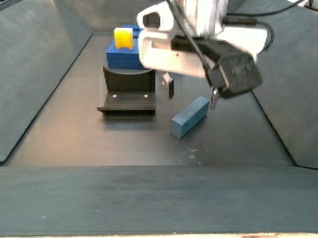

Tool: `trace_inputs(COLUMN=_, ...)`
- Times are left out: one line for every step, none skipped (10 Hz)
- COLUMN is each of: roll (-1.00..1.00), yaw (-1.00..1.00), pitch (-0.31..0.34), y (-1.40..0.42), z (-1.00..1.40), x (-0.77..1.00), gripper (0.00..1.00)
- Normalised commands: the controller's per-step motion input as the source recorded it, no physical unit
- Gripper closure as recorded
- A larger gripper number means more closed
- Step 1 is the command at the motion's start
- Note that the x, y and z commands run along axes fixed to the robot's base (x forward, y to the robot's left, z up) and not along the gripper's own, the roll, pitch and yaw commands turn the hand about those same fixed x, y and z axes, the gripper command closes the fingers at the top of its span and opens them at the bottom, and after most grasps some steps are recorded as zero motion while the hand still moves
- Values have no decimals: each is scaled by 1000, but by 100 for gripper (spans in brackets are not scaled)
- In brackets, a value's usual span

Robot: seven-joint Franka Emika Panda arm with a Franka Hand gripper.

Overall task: Pick up the rectangle object. Move up. Place the rectangle object on the fixture. Regrasp the rectangle object. Move to above the board. Insert the rectangle object.
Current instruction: Pick up the rectangle object.

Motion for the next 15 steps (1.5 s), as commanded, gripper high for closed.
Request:
trace_inputs(roll=-223, yaw=-931, pitch=29, y=0, z=-440, x=0, gripper=0)
trace_inputs(roll=0, yaw=-471, pitch=40, y=0, z=-3, x=51, gripper=0)
trace_inputs(roll=-69, yaw=0, pitch=0, y=51, z=0, x=0, gripper=0)
trace_inputs(roll=-977, yaw=120, pitch=-71, y=651, z=-66, x=86, gripper=0)
trace_inputs(roll=-311, yaw=0, pitch=-6, y=231, z=0, x=-49, gripper=0)
trace_inputs(roll=-86, yaw=0, pitch=0, y=0, z=0, x=0, gripper=0)
trace_inputs(roll=-603, yaw=54, pitch=-340, y=200, z=-457, x=0, gripper=0)
trace_inputs(roll=-217, yaw=29, pitch=-71, y=97, z=-14, x=-3, gripper=0)
trace_inputs(roll=0, yaw=0, pitch=-69, y=0, z=0, x=0, gripper=0)
trace_inputs(roll=-23, yaw=0, pitch=-100, y=-114, z=-643, x=9, gripper=0)
trace_inputs(roll=-51, yaw=0, pitch=-17, y=-151, z=-560, x=11, gripper=0)
trace_inputs(roll=-94, yaw=0, pitch=-123, y=-37, z=-320, x=0, gripper=0)
trace_inputs(roll=-17, yaw=0, pitch=0, y=0, z=0, x=0, gripper=0)
trace_inputs(roll=0, yaw=0, pitch=-9, y=0, z=0, x=0, gripper=0)
trace_inputs(roll=0, yaw=0, pitch=0, y=0, z=0, x=0, gripper=100)
